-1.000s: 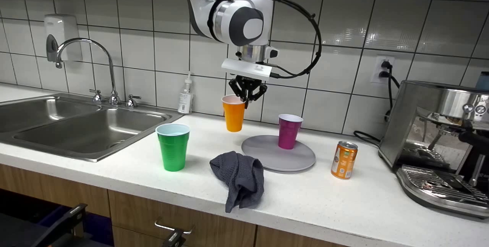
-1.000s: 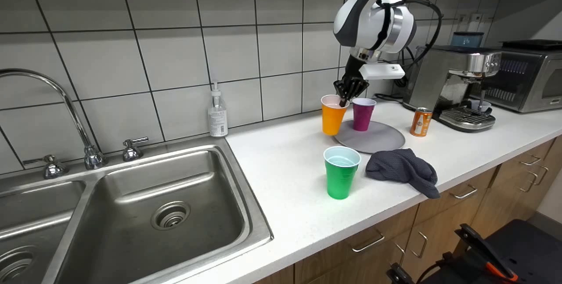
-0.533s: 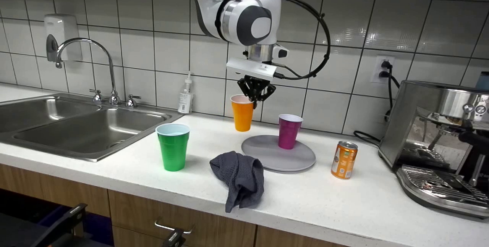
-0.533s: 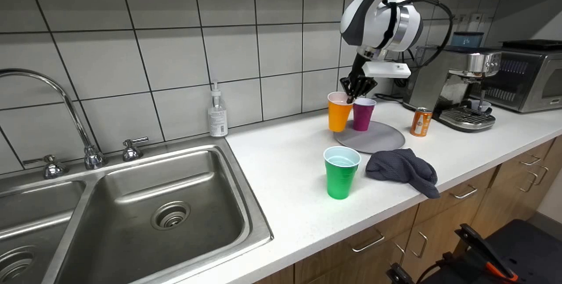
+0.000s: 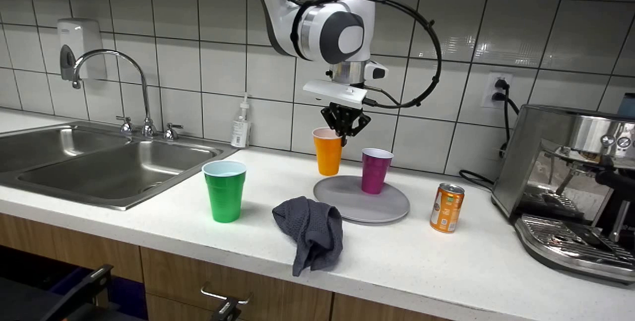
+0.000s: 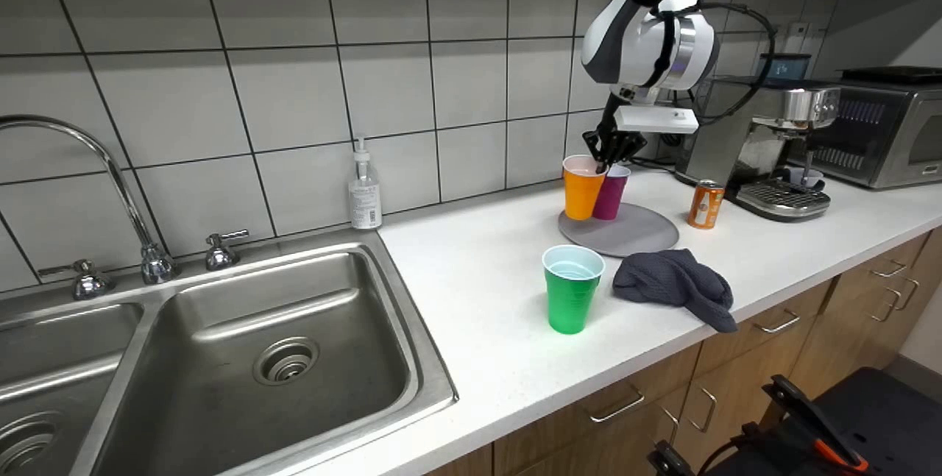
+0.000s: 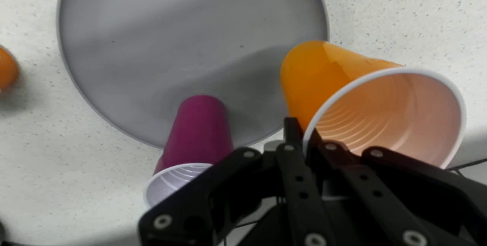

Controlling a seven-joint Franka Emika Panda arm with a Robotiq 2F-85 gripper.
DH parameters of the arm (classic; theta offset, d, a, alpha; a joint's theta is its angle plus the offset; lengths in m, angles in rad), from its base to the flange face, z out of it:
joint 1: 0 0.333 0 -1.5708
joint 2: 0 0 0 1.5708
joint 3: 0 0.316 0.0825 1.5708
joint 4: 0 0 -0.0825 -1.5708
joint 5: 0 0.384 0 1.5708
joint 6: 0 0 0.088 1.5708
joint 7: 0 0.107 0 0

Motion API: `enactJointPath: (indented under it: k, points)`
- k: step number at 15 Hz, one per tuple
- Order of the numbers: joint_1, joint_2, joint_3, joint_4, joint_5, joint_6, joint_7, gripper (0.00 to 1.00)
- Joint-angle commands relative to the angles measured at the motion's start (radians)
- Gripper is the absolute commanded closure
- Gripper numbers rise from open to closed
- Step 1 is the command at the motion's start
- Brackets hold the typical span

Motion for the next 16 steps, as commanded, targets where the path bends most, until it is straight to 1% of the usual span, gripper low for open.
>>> enactJointPath:
  k: [1, 9, 16]
  points:
    - [0.022, 0.04, -0.027, 0.049, -0.043, 0.002, 0.079, 0.99]
    - [0.036, 0.119, -0.045, 0.134, -0.076, -0.02, 0.163, 0.99]
    - [0.032, 0.166, -0.056, 0.182, -0.084, -0.036, 0.183, 0.99]
